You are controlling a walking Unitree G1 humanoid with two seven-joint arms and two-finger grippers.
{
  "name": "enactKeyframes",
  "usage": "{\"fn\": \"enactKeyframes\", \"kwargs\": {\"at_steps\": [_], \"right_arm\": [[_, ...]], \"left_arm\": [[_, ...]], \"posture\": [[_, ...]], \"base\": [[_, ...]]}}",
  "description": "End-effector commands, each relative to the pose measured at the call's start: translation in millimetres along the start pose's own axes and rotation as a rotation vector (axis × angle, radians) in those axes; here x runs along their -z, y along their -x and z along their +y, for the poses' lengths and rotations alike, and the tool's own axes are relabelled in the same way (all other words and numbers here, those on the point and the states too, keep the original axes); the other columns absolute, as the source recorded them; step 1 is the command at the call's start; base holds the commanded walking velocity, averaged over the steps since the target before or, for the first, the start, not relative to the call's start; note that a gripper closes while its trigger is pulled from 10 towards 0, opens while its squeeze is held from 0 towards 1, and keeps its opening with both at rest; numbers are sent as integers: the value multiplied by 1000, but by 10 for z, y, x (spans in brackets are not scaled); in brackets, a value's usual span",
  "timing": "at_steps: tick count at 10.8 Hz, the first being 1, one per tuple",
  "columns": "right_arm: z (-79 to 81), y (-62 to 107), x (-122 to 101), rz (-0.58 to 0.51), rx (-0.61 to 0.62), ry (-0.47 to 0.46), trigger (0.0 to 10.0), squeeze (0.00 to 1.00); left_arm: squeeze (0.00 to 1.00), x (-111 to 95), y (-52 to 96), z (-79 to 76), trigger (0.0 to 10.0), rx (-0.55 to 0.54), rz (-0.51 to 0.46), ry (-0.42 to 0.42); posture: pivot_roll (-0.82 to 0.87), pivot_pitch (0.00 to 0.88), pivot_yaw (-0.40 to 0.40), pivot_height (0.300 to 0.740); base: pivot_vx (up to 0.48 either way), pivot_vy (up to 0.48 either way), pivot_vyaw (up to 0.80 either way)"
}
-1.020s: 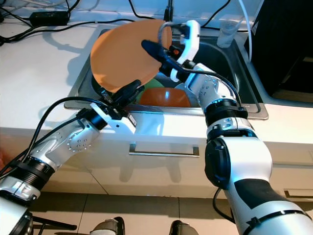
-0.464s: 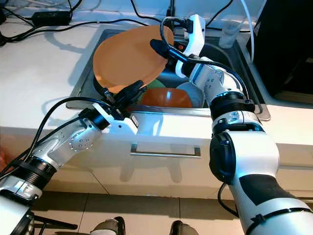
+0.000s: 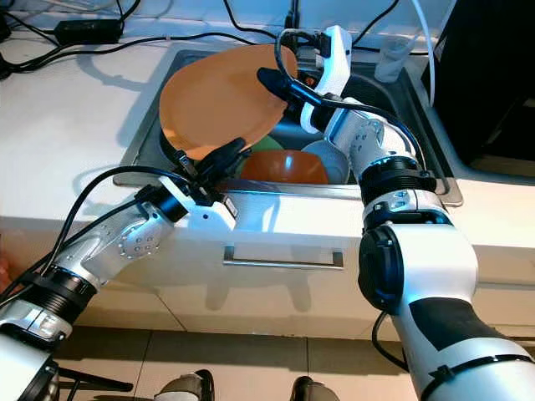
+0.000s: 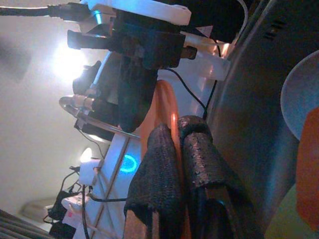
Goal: Kitchen organization
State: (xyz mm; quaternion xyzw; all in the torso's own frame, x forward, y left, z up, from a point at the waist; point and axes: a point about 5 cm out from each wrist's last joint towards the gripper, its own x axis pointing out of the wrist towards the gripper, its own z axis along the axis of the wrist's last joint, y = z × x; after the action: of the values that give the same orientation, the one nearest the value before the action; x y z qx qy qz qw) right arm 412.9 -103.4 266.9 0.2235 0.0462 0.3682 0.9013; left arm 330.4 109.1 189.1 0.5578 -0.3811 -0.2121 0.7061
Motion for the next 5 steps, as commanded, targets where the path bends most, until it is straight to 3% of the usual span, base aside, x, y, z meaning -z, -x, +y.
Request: {"fn": "enactKeyframes", "kwargs": {"at_steps": [1,2,3,5], "right_arm": [[-339,216,438,165,175,-85,0,0],[-344,225,428,164,174,-87,0,0],[-352,233,423,162,176,-86,0,0],[-354,234,430,159,176,-87,0,0]], "left_arm": [[0,-66,-28,66,0,-89,-32,15],[1000,-65,-27,71,3255,-96,-31,20],[1000,-61,-26,92,10000,-114,-27,37],[1000,-53,-28,102,10000,-119,-27,39]], "posture": [[3,161,-47,740],[3,160,-47,740],[4,159,-45,740],[5,158,-43,740]], "base": [[0,0,0],[0,0,0],[0,0,0],[0,0,0]]}}
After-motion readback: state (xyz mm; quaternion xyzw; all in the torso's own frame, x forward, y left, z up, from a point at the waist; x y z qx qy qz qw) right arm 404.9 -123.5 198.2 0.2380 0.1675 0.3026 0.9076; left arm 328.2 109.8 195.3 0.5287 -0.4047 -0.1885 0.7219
